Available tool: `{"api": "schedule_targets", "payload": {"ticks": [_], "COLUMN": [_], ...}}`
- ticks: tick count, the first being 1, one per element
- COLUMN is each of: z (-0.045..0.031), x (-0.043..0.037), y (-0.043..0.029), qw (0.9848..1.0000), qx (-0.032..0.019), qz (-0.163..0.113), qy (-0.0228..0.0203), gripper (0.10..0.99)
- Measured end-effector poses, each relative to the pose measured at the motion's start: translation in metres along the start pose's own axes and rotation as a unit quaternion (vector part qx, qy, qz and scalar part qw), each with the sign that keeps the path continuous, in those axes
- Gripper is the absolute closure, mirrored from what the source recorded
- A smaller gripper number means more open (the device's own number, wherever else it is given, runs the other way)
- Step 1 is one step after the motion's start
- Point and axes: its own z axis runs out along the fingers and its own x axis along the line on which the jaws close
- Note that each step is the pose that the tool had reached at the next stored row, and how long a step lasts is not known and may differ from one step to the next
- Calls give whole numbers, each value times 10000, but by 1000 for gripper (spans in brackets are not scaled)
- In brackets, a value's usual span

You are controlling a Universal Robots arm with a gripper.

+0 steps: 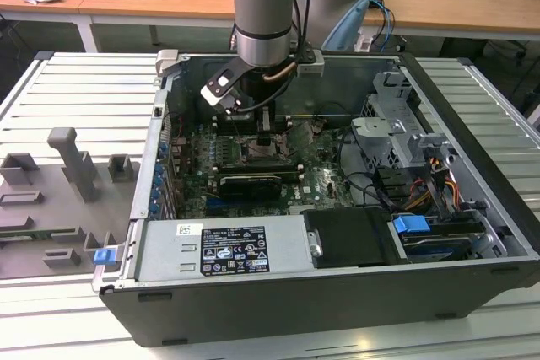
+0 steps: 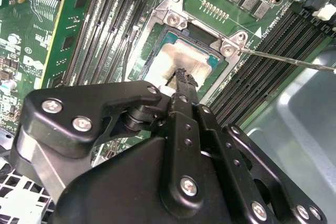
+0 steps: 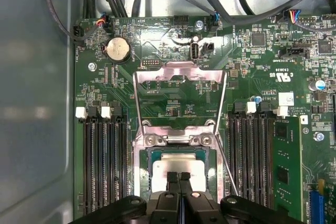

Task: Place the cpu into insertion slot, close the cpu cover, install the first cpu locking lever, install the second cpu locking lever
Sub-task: 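Close the cpu cover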

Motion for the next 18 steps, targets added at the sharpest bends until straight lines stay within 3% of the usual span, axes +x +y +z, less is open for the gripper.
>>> {"api": "schedule_targets", "payload": {"ticks": [8, 11, 18], "z": [0, -39, -51], "x": [-13, -12, -12], "y": [31, 34, 34], "qw": [10000, 10000, 10000], "qx": [7, 7, 7], "qz": [2, 2, 2], "qy": [14, 14, 14], "gripper": [980, 980, 980]}}
